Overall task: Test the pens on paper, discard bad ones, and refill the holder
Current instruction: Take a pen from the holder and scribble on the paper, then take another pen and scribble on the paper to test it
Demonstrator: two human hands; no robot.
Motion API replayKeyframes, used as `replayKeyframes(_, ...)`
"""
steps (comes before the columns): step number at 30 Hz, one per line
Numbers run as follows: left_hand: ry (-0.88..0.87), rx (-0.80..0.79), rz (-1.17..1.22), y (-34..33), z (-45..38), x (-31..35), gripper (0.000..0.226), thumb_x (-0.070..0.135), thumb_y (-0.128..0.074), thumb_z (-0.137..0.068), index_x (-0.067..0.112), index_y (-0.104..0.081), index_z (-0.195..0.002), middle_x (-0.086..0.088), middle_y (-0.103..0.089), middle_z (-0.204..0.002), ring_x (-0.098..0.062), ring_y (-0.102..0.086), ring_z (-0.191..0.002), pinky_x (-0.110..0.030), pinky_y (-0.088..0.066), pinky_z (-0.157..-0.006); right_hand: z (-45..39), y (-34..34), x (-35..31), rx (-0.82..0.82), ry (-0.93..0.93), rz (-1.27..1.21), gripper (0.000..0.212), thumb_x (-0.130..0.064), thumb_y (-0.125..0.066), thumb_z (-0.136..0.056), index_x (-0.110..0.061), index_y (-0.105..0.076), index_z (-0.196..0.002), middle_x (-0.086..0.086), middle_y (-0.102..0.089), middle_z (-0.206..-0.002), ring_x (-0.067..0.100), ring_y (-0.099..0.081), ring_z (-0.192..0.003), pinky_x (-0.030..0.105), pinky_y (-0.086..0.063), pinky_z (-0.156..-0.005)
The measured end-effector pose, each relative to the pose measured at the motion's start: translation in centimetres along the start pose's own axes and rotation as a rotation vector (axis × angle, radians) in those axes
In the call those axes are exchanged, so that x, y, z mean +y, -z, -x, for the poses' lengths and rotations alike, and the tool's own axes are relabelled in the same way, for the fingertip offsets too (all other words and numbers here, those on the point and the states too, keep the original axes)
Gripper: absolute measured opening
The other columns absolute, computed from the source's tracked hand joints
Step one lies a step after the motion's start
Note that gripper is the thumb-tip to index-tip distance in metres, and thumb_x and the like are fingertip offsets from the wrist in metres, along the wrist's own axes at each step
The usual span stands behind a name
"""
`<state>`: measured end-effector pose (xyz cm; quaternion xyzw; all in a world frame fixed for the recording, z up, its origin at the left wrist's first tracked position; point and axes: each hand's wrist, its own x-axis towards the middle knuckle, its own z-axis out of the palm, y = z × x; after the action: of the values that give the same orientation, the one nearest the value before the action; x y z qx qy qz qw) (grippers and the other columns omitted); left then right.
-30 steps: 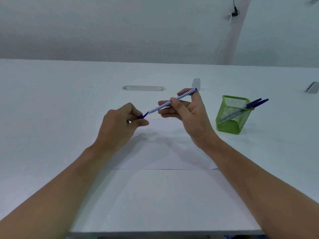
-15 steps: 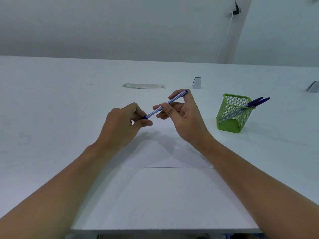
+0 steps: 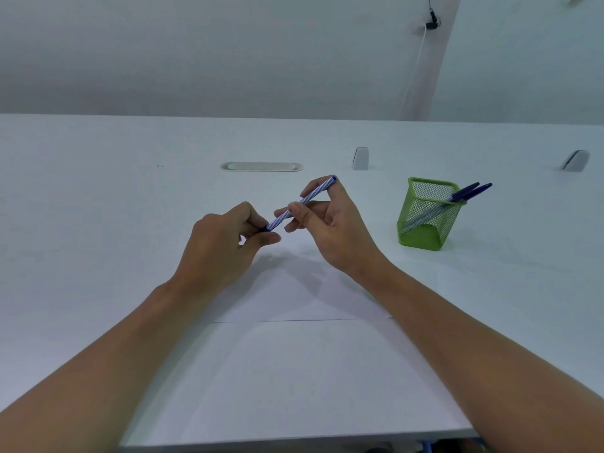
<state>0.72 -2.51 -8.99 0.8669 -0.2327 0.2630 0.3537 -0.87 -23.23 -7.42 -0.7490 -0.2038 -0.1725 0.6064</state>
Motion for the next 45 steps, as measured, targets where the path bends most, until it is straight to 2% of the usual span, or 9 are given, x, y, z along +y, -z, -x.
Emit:
replayKeyframes(4, 0.052, -0.027, 0.006, 0.0, -0.1, 0.5, 0.026, 0.038, -0.085, -0.083, 0.022, -0.068, -0.094, 0.020, -0.077, -0.083, 0.001, -0.067, -0.077, -0.018, -0.046, -0.072, 0.0, 0.2, -0.4, 0.008, 0.032, 0.040, 0.017, -0.014, -0.061, -0.106, -0.020, -0.046, -0.104, 0.009, -0.082, -0.100, 0.028, -0.078, -0.081, 0.053, -0.060, -0.092)
replayKeyframes(7, 0.110, -0.062, -0.047, -0.1, 0.0, 0.9, 0.046, 0.055, -0.087, -0.073, 0.031, -0.068, -0.108, 0.021, -0.077, -0.098, 0.002, -0.070, -0.090, -0.027, -0.052, -0.085, 0.0, 0.4, -0.9, 0.081, 0.073, 0.058, 0.016, -0.013, -0.058, -0.107, -0.019, -0.044, -0.110, 0.009, -0.081, -0.100, 0.027, -0.078, -0.079, 0.045, -0.063, -0.087)
replayKeyframes(12, 0.137, -0.133, -0.106, 0.4, 0.3, 0.4, 0.053, 0.067, -0.081, -0.073, 0.041, -0.067, -0.117, 0.026, -0.075, -0.108, -0.004, -0.067, -0.102, -0.023, -0.046, -0.087, -0.3, 3.4, -2.9, 0.449, 0.269, 0.222, 0.009, -0.013, -0.052, -0.110, -0.016, -0.044, -0.114, -0.015, -0.075, -0.093, 0.021, -0.077, -0.080, 0.041, -0.061, -0.069)
replayKeyframes(16, 0.031, -0.281, -0.268, 0.2, 0.5, -1.1, 0.053, 0.084, -0.056, -0.077, 0.046, -0.070, -0.112, 0.024, -0.074, -0.106, -0.008, -0.064, -0.112, -0.028, -0.037, -0.104, 0.1, 8.7, -3.7, 0.853, 0.401, 0.537, 0.017, -0.023, -0.050, -0.111, -0.036, -0.040, -0.108, -0.014, -0.075, -0.099, 0.019, -0.077, -0.094, 0.041, -0.058, -0.084)
replayKeyframes(18, -0.014, -0.306, -0.320, -0.2, 0.4, -1.4, 0.043, 0.078, -0.052, -0.086, 0.045, -0.070, -0.108, 0.030, -0.070, -0.105, 0.000, -0.059, -0.117, -0.026, -0.023, -0.103, 0.6, 11.4, -3.3, 1.014, 0.377, 0.722, 0.004, -0.029, -0.049, -0.111, -0.026, -0.046, -0.111, -0.007, -0.077, -0.105, 0.026, -0.073, -0.101, 0.036, -0.045, -0.091)
replayKeyframes(21, -0.069, -0.317, -0.349, -0.5, 0.3, -1.6, 0.045, 0.078, -0.043, -0.089, 0.045, -0.069, -0.106, 0.035, -0.062, -0.094, 0.004, -0.054, -0.119, -0.025, -0.019, -0.099, 1.4, 13.6, -2.7, 1.173, 0.248, 0.874, 0.027, -0.030, -0.049, -0.109, -0.006, -0.060, -0.112, -0.008, -0.076, -0.102, 0.032, -0.064, -0.101, 0.033, -0.031, -0.087)
replayKeyframes(30, -0.054, -0.318, -0.268, -0.4, 0.8, -1.9, 0.060, 0.084, -0.035, -0.083, 0.045, -0.069, -0.114, 0.034, -0.067, -0.111, 0.005, -0.047, -0.128, -0.027, -0.018, -0.109, 1.3, 13.3, -0.9, 1.038, 0.073, 0.957, 0.031, -0.040, -0.060, -0.103, -0.011, -0.071, -0.097, 0.007, -0.074, -0.084, 0.033, -0.057, -0.099, 0.039, -0.031, -0.089)
replayKeyframes(40, -0.034, -0.424, -0.310, -0.1, 1.0, -1.0, 0.043, 0.069, -0.041, -0.098, 0.048, -0.058, -0.131, 0.029, -0.052, -0.130, 0.000, -0.040, -0.132, -0.030, -0.015, -0.115, 1.6, 13.7, -0.5, 0.942, -0.116, 1.117, 0.044, -0.055, -0.059, -0.100, -0.017, -0.082, -0.100, 0.007, -0.063, -0.125, 0.040, -0.050, -0.120, 0.045, -0.035, -0.093)
replayKeyframes(45, -0.050, -0.426, -0.283, -0.1, 1.1, -1.1, 0.040, 0.067, -0.041, -0.099, 0.048, -0.057, -0.131, 0.029, -0.050, -0.129, 0.001, -0.041, -0.128, -0.025, -0.017, -0.109, 1.7, 13.4, -0.6, 0.909, -0.260, 1.067, 0.053, -0.046, -0.040, -0.111, -0.007, -0.076, -0.111, 0.017, -0.057, -0.119, 0.041, -0.056, -0.106, 0.047, -0.042, -0.092)
